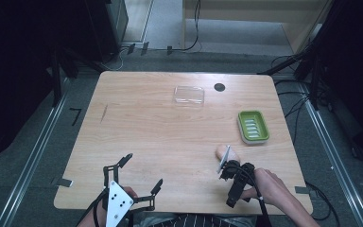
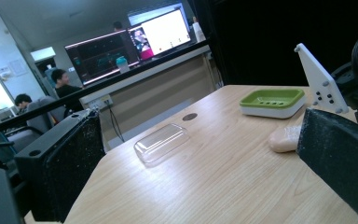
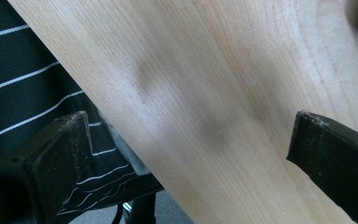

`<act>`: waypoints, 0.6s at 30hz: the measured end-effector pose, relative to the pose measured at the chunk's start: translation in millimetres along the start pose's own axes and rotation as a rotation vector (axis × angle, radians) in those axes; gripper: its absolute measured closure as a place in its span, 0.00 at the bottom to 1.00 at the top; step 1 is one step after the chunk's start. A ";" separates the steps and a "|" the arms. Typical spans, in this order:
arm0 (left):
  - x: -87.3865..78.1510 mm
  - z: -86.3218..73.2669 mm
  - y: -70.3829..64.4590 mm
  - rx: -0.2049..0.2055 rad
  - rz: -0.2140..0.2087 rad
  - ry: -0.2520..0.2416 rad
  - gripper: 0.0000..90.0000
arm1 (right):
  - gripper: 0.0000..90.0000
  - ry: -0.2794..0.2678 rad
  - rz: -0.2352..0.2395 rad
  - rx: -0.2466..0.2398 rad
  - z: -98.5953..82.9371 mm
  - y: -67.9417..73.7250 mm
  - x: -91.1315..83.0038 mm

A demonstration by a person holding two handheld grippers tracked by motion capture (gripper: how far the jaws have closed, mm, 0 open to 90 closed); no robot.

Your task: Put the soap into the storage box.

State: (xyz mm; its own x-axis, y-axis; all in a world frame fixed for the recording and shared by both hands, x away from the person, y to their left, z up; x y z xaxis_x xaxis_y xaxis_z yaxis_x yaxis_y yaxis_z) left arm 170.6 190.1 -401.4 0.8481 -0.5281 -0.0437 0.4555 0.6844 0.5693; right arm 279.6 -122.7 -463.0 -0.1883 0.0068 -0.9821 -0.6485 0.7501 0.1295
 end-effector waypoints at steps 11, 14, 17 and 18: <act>-1.0 1.0 -1.1 0.003 0.001 -0.003 0.01 | 0.00 -0.021 -0.007 0.013 -0.8 -4.6 -6.2; -0.8 0.9 -1.1 0.003 0.000 -0.002 0.01 | 0.00 -0.027 -0.008 0.012 -0.6 -6.5 -8.3; -0.8 0.6 -0.6 0.001 0.003 -0.001 0.01 | 0.00 -0.034 -0.009 0.017 1.1 -7.8 -10.9; -0.7 0.7 -0.7 0.004 0.000 -0.001 0.01 | 0.00 -0.037 -0.014 0.019 1.8 -8.3 -12.0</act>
Point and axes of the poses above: each handheld gripper's, and its own axes: x roughly forward along the jaws, z roughly out of its top, y roughly to its left, the point moved 1 cm from there along x, roughly forward along the jaws, and after that the axes turned 14 degrees about x, right-handed, at the moved point
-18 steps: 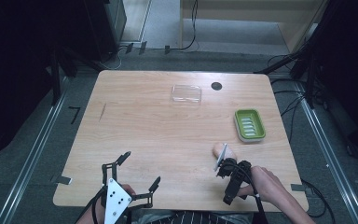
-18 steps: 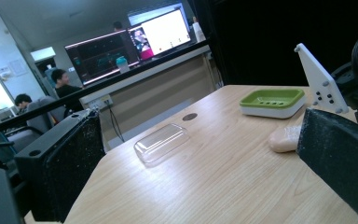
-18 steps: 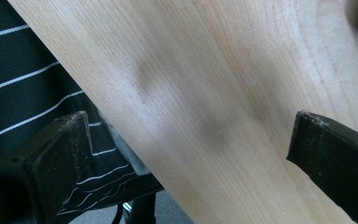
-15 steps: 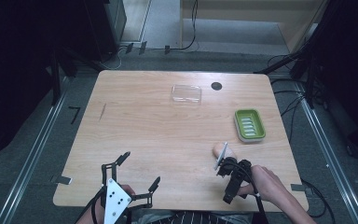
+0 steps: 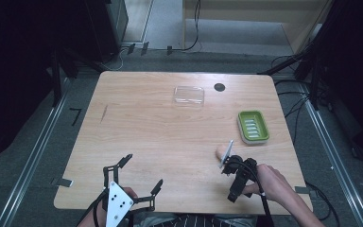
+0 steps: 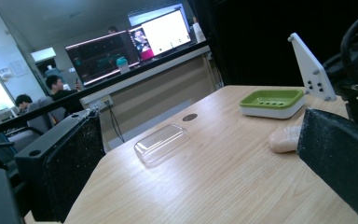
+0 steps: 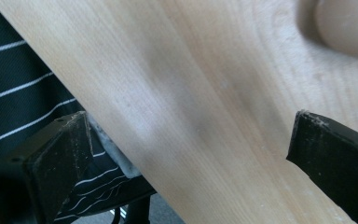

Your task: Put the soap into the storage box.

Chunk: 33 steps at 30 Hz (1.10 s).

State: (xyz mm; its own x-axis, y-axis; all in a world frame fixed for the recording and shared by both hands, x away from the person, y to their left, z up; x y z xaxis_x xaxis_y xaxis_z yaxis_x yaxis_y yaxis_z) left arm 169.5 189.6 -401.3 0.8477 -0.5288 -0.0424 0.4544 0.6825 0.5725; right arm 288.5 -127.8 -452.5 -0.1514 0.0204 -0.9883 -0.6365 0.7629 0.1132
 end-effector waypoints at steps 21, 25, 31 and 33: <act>1.6 -0.1 -0.6 0.000 -0.006 -0.002 0.01 | 0.00 -0.028 -0.001 0.023 20.7 -6.9 -14.8; 1.8 0.0 -0.8 0.000 -0.006 -0.003 0.01 | 0.00 -0.031 0.000 0.026 23.1 -8.8 -15.9; 2.0 0.1 -0.8 0.000 -0.006 -0.002 0.01 | 0.00 -0.043 0.000 0.044 29.7 -12.9 -19.8; 1.9 0.0 -0.6 0.000 -0.006 -0.001 0.01 | 0.00 -0.045 -0.003 0.049 32.3 -14.2 -20.7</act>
Point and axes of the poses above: each handheld gripper's, and its own axes: x roughly forward along the jaws, z roughly out of its top, y roughly to its left, the point moved 1 cm from there along x, roughly forward along the jaws, and after that the axes turned 14 degrees about x, right-handed, at the moved point
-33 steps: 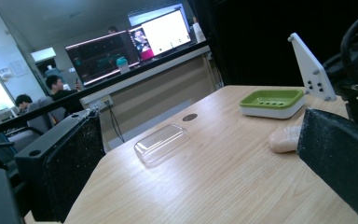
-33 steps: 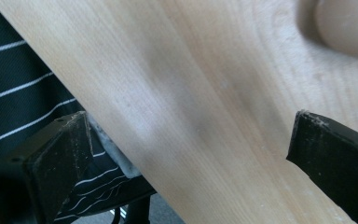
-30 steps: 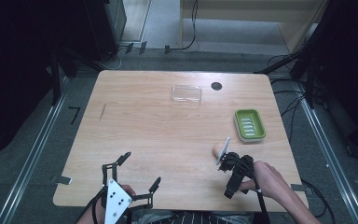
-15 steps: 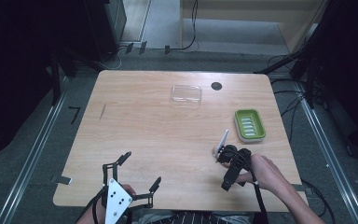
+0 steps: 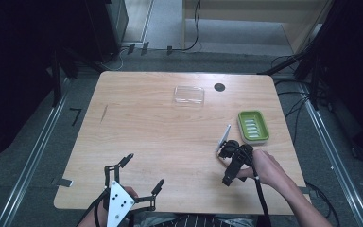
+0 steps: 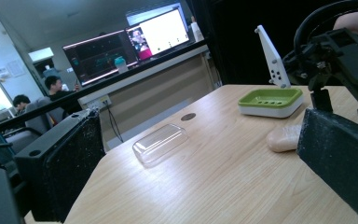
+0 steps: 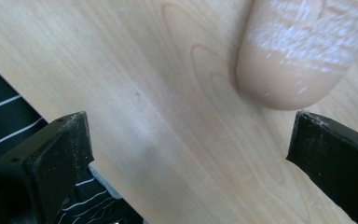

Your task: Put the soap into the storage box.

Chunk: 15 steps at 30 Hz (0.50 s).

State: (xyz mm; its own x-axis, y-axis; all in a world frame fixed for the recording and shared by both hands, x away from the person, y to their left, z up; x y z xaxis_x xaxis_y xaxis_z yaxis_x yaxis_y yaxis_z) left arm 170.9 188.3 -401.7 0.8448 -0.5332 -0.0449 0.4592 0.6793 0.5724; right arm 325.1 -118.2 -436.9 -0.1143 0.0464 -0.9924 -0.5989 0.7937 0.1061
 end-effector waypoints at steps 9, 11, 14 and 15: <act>-0.5 -0.2 0.5 -0.003 0.002 0.002 0.01 | 0.00 -0.014 0.000 0.017 13.3 -6.9 -3.8; -0.4 -0.2 0.4 -0.002 0.001 0.002 0.01 | 0.00 -0.016 0.003 0.023 17.4 -9.5 -2.1; -0.6 -0.2 0.5 -0.003 0.000 0.002 0.01 | 0.00 -0.014 0.004 0.027 19.4 -10.5 -1.8; -0.6 -0.3 0.6 -0.003 0.001 0.002 0.01 | 0.00 -0.012 0.004 0.026 20.6 -11.5 -1.5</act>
Point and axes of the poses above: each handheld gripper's, and its own axes: x roughly forward along the jaws, z roughly out of its top, y roughly to its left, the point moved 1 cm from there along x, roughly forward along the jaws, and after that the axes turned 14 degrees about x, right-handed, at the moved point
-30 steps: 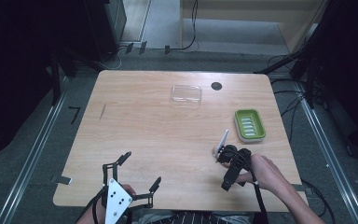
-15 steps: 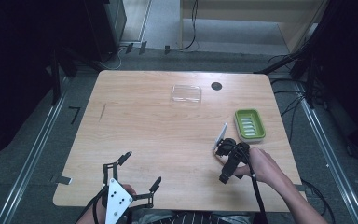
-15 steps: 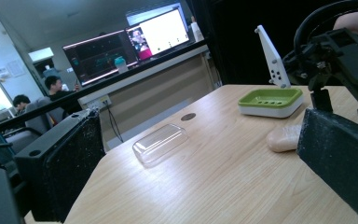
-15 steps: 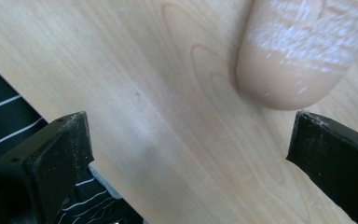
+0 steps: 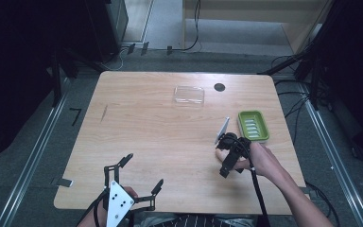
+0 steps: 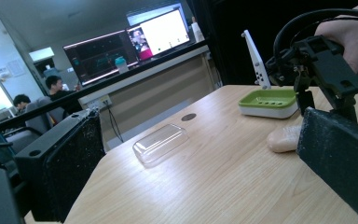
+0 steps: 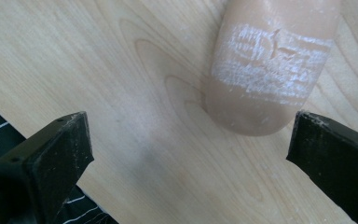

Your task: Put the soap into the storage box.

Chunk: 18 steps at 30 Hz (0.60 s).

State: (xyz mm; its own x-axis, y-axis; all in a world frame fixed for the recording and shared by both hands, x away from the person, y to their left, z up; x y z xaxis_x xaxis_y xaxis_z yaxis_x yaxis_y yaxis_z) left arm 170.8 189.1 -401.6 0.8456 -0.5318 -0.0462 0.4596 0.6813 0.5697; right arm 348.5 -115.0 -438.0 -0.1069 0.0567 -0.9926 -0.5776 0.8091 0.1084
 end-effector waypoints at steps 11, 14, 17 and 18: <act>0.2 0.0 -0.1 0.002 0.001 0.001 0.01 | 0.00 -0.012 0.003 0.016 10.2 -5.1 0.5; 0.2 -0.1 -0.1 0.001 0.001 0.000 0.01 | 0.00 -0.017 0.002 0.018 12.7 -6.4 0.3; 0.2 0.0 -0.1 0.001 0.000 0.000 0.01 | 0.00 -0.015 0.005 0.024 14.9 -7.9 1.1; 0.1 -0.1 0.0 0.002 0.000 0.000 0.01 | 0.00 -0.016 0.008 0.031 16.2 -8.9 1.8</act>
State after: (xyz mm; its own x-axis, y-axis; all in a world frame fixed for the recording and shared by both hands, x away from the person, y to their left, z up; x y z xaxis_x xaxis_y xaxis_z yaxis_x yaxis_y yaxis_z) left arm 170.9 189.0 -401.6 0.8458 -0.5314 -0.0464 0.4589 0.6806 0.5711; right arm 366.6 -112.6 -441.6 -0.0982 0.0725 -0.9925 -0.5512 0.8264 0.1149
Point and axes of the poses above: each handheld gripper's, and its own axes: x roughly forward along the jaws, z roughly out of its top, y roughly to its left, the point moved 1 cm from there along x, roughly forward along the jaws, and after that the axes turned 14 degrees about x, right-handed, at the moved point
